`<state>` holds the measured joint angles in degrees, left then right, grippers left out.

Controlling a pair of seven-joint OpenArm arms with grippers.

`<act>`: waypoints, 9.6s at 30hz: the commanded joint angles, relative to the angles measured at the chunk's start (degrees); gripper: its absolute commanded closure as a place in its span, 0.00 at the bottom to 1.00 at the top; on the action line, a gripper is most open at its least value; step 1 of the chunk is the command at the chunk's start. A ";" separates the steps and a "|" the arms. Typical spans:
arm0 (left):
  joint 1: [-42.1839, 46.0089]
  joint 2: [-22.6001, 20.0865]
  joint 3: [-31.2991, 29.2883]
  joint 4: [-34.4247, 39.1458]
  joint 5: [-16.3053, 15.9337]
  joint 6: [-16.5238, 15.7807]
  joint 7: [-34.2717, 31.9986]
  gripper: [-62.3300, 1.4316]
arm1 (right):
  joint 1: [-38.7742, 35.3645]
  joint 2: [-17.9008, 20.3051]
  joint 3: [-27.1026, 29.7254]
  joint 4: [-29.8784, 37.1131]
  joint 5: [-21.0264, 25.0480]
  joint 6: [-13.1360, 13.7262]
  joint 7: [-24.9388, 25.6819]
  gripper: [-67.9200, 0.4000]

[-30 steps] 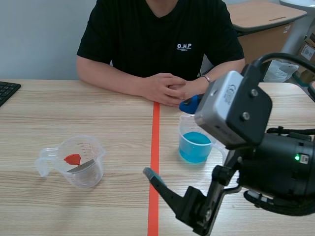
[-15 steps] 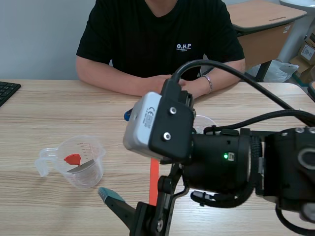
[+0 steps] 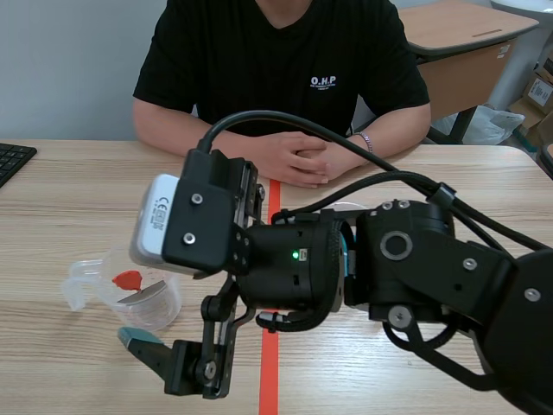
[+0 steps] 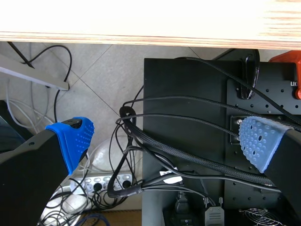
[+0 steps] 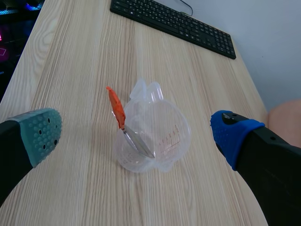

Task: Do the redox reaction experiment.
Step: 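Lift the metal plate out of the left beaker, then move the plate over the blue solution, then point at the plate with the left hand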

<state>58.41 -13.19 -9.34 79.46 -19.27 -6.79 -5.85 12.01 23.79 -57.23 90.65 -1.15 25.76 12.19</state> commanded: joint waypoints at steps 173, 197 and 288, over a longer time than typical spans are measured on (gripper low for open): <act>-57.02 -29.18 33.94 1.70 10.36 -11.85 -14.60 0.90 | -13.77 25.38 48.54 17.22 27.80 13.31 -2.23 0.97; -74.25 -6.23 42.88 -16.04 23.74 -10.49 -10.93 0.90 | -13.77 25.09 48.54 17.22 27.80 13.31 -2.23 0.97; -22.23 -34.12 7.02 2.05 -0.98 -4.28 -12.35 0.90 | -11.85 25.24 48.59 16.37 35.06 13.31 -10.56 0.97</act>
<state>35.81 -48.01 -2.98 80.90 -19.84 -10.94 -17.39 -1.54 48.88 -9.13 107.35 32.99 39.46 0.95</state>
